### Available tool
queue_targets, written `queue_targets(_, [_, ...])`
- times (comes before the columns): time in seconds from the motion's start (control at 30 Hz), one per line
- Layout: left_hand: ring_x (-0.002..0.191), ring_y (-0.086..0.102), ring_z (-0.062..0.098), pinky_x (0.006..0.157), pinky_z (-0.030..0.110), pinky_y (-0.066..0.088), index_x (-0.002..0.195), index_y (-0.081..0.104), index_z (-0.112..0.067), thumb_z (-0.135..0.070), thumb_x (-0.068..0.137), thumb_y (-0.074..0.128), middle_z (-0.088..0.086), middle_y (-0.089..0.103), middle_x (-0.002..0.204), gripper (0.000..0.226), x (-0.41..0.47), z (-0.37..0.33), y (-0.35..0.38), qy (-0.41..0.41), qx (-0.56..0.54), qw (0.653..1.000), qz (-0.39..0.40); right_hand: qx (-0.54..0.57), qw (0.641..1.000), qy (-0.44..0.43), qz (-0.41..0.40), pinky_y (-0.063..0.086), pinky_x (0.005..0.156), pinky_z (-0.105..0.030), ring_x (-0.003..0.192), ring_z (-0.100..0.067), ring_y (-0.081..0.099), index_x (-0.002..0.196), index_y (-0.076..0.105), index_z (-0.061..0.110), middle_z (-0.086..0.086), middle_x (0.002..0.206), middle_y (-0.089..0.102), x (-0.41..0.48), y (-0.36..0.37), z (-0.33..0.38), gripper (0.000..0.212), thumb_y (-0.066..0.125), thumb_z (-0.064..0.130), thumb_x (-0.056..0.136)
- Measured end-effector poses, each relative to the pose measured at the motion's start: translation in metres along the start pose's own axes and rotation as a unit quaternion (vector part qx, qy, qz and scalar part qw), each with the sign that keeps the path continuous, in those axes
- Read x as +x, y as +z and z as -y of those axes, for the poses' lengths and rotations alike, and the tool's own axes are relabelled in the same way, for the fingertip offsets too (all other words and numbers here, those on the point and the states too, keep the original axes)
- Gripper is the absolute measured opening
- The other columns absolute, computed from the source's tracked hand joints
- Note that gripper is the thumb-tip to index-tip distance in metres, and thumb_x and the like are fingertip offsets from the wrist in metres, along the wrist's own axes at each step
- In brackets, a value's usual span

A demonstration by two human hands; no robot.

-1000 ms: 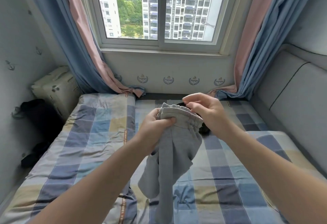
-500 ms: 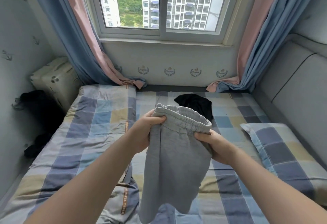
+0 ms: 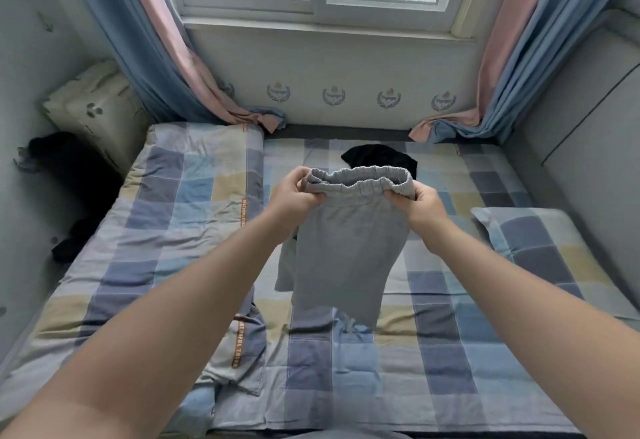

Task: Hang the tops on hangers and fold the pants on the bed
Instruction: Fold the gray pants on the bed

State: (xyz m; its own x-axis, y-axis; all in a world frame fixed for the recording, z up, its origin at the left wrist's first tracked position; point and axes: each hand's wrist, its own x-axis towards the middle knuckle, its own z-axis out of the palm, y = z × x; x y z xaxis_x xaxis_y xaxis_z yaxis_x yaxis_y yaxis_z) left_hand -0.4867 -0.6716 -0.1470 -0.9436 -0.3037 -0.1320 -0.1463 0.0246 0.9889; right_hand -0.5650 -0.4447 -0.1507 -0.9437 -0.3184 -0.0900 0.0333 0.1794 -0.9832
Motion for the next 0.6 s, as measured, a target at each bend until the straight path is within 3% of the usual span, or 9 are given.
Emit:
queue_targets(0.17, [0.072,0.059,0.004,0.066,0.014,0.047,0.092,0.062,-0.015,0.015,0.082,0.066,-0.002,0.065,0.083,0.032,0.005,0.001,0.012,0.046,0.053,0.997,-0.013,-0.003,0.999,-0.035,0.000,0.052,0.069,-0.016,0.075,0.000,0.063,0.092,0.074,0.022,0.014,0.083,0.072,-0.002,-0.014,0.001,0.005,0.076,0.021,0.088])
queue_targets(0.3, [0.071,0.057,0.005,0.065,0.016,0.045,0.087,0.065,-0.027,0.012,0.080,0.064,-0.007,0.065,0.080,0.039,-0.001,0.037,0.023,0.028,0.127,0.991,-0.009,-0.053,0.998,-0.019,-0.005,0.049,0.070,-0.026,0.079,-0.007,0.058,0.097,0.073,0.011,0.003,0.086,0.070,-0.016,-0.021,-0.029,0.026,0.078,0.031,0.081])
queue_targets(0.4, [0.068,0.053,0.008,0.059,0.020,0.041,0.083,0.061,-0.032,0.013,0.079,0.056,-0.007,0.062,0.078,0.045,-0.011,0.086,0.035,-0.025,0.186,0.982,0.004,-0.111,0.993,0.018,0.023,0.050,0.072,-0.025,0.080,-0.005,0.061,0.089,0.075,0.037,0.014,0.084,0.072,-0.037,-0.024,-0.076,0.012,0.076,0.035,0.078])
queue_targets(0.43, [0.071,0.054,0.012,0.062,0.024,0.041,0.083,0.060,-0.032,0.013,0.078,0.056,-0.005,0.063,0.080,0.045,-0.017,0.108,0.039,-0.043,0.206,0.978,0.012,-0.143,0.989,0.030,0.027,0.050,0.074,-0.027,0.082,-0.006,0.062,0.087,0.074,0.042,0.015,0.085,0.073,-0.046,-0.024,-0.099,0.016,0.076,0.028,0.079])
queue_targets(0.5, [0.078,0.056,0.019,0.068,0.028,0.041,0.085,0.060,-0.029,0.013,0.078,0.057,-0.001,0.064,0.083,0.043,-0.031,0.158,0.047,-0.079,0.254,0.963,0.033,-0.212,0.975,0.062,0.031,0.052,0.085,-0.034,0.097,-0.013,0.065,0.098,0.078,0.033,0.009,0.098,0.075,-0.064,-0.023,-0.154,0.028,0.076,0.010,0.083])
queue_targets(0.6, [0.087,0.059,0.026,0.072,0.033,0.042,0.093,0.062,-0.022,0.011,0.078,0.058,0.000,0.063,0.086,0.036,-0.061,0.240,0.058,-0.145,0.314,0.935,0.081,-0.279,0.946,0.159,0.053,0.043,0.107,-0.036,0.121,-0.024,0.059,0.117,0.075,0.014,-0.003,0.124,0.070,-0.106,-0.016,-0.240,0.034,0.071,0.001,0.086])
